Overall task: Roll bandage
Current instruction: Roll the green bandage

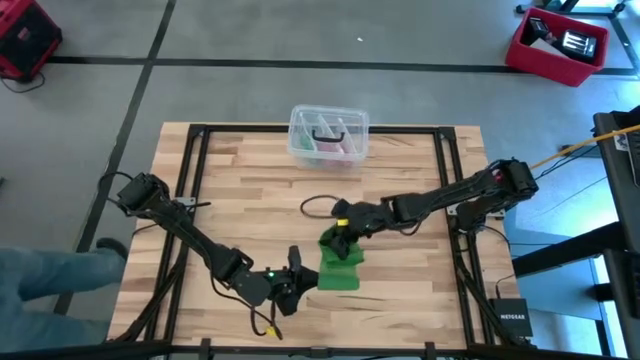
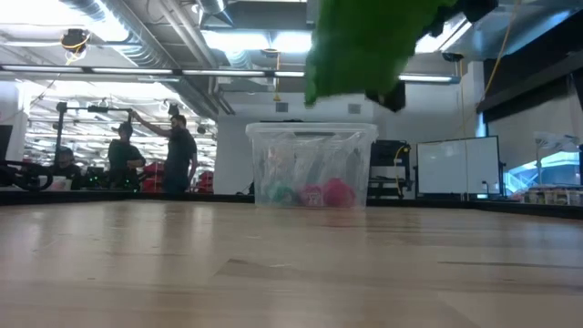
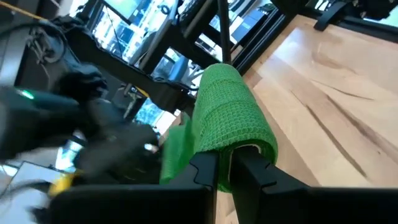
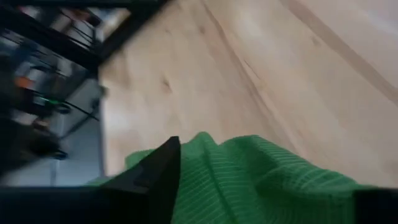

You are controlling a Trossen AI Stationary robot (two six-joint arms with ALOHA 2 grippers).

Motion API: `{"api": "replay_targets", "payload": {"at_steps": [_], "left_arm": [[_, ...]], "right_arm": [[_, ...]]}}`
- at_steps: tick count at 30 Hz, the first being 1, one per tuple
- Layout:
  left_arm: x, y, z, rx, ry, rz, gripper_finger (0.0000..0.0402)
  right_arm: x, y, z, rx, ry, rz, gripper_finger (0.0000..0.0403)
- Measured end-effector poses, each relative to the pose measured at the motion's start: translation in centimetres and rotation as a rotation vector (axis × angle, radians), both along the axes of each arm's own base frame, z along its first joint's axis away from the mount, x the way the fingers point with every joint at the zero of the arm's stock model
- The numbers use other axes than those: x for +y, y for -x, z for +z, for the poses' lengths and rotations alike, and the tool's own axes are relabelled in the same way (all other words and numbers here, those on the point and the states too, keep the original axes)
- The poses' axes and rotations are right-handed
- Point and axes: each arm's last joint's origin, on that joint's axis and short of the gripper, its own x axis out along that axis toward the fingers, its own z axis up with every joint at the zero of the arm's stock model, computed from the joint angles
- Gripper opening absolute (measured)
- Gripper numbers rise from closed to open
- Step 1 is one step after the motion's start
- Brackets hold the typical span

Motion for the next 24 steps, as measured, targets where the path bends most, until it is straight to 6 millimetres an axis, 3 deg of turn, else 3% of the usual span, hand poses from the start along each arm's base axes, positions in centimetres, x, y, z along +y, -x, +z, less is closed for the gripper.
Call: {"api": "replay_targets", "payload": {"at_steps": [5, 10, 15, 19, 24], "left_arm": [[-0.1, 0.1, -0.2, 0.011, 0.053, 0.011, 0.0017], [0.0, 0.2, -0.5, 0.031, 0.095, 0.024, 0.0017], [0.0, 0.2, -0.7, 0.049, 0.130, 0.026, 0.0017], [0.0, 0.3, -0.9, 0.059, 0.154, 0.026, 0.0017], [0.1, 0.2, -0.9, 0.057, 0.166, 0.031, 0.0017]], "right_arm": [[-0.5, 0.7, 2.9, -0.085, -0.015, 0.011, 0.0223], [-0.6, 1.1, 4.9, -0.153, 0.008, -0.007, 0.0229], [-0.6, 1.4, 5.9, -0.163, 0.004, 0.044, 0.0229], [-0.4, 1.7, 5.8, -0.101, -0.105, 0.210, 0.0230], [-1.6, 1.8, 5.5, -0.010, -0.248, 0.202, 0.0230]]}}
